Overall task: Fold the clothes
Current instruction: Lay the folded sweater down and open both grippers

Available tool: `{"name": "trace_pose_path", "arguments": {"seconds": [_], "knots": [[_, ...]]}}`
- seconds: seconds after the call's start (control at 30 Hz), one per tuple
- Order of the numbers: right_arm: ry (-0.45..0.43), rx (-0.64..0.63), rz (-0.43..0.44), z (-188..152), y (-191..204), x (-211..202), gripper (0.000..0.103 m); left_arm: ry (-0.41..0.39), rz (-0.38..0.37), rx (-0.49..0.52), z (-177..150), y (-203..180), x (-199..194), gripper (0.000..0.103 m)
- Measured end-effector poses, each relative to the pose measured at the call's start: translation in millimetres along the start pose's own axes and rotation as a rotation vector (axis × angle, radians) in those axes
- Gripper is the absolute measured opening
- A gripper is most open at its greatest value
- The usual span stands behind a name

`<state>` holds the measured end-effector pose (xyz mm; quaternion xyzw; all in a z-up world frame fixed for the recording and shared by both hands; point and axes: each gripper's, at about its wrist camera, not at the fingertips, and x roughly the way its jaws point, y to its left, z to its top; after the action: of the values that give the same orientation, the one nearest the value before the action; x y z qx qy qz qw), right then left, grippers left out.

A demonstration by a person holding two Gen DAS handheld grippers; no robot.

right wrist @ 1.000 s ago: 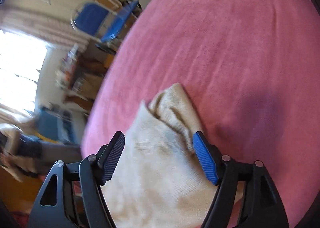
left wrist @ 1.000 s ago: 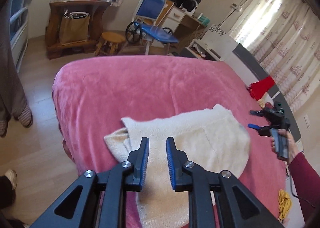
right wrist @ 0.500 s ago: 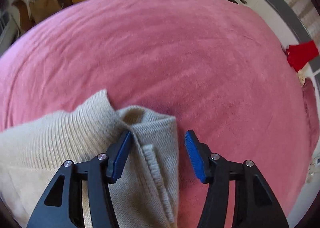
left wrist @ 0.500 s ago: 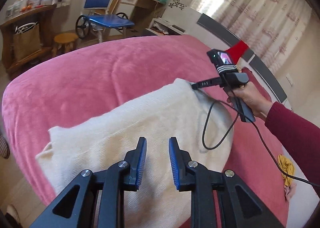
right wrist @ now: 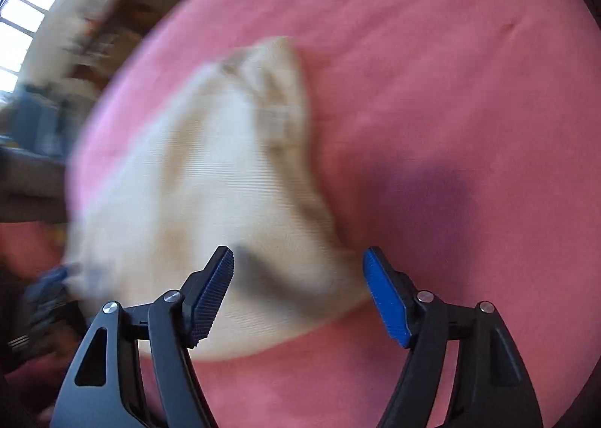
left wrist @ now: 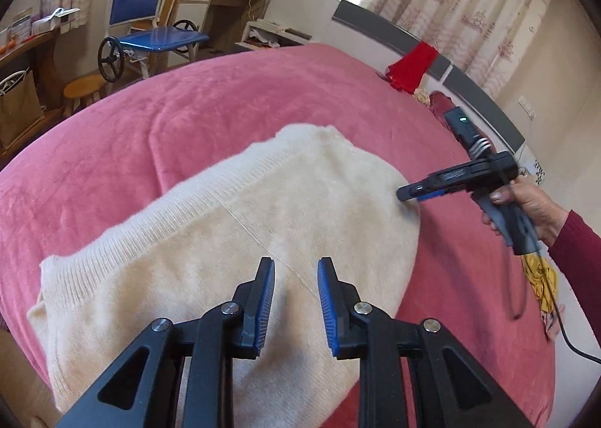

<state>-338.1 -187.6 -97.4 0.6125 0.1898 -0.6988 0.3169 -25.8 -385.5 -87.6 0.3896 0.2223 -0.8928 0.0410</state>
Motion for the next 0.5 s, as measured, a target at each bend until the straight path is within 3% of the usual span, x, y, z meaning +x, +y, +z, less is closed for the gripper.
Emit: {"name": "trace_pose_path", "arguments": {"seconds": [0.03,0.17,0.23,0.33,0.37,0.43,0.47,0.5], "knots": [[-0.021,-0.007,-0.067,-1,0,4,0.074,0.009,0.0,0.004,-4,-3,0,0.023],[-0.13,0.089,-0.16,-3,-8,-4,0.075,0.031,0.006,0.02,-18,-10,-4,0.023],[-0.189,0.155,-0.092,-5,-10,-25,0.075,0.031,0.006,0.011,-23,-7,-9,0.023],[-0.229,0.168,0.158,-7,4,-44,0.075,0.014,0.02,-0.046,-28,3,-19,0.024],[-0.219,0.162,0.27,-5,12,-42,0.075,0.009,0.025,-0.069,-30,8,-23,0.024],[-0.16,0.143,0.409,0,32,-26,0.075,0.006,0.044,-0.122,-35,19,-31,0.024],[-0.111,0.136,0.396,0,43,-12,0.075,0.003,0.055,-0.15,-37,26,-36,0.024],[-0.07,0.147,0.323,1,47,2,0.075,-0.003,0.059,-0.182,-40,34,-43,0.024]]}}
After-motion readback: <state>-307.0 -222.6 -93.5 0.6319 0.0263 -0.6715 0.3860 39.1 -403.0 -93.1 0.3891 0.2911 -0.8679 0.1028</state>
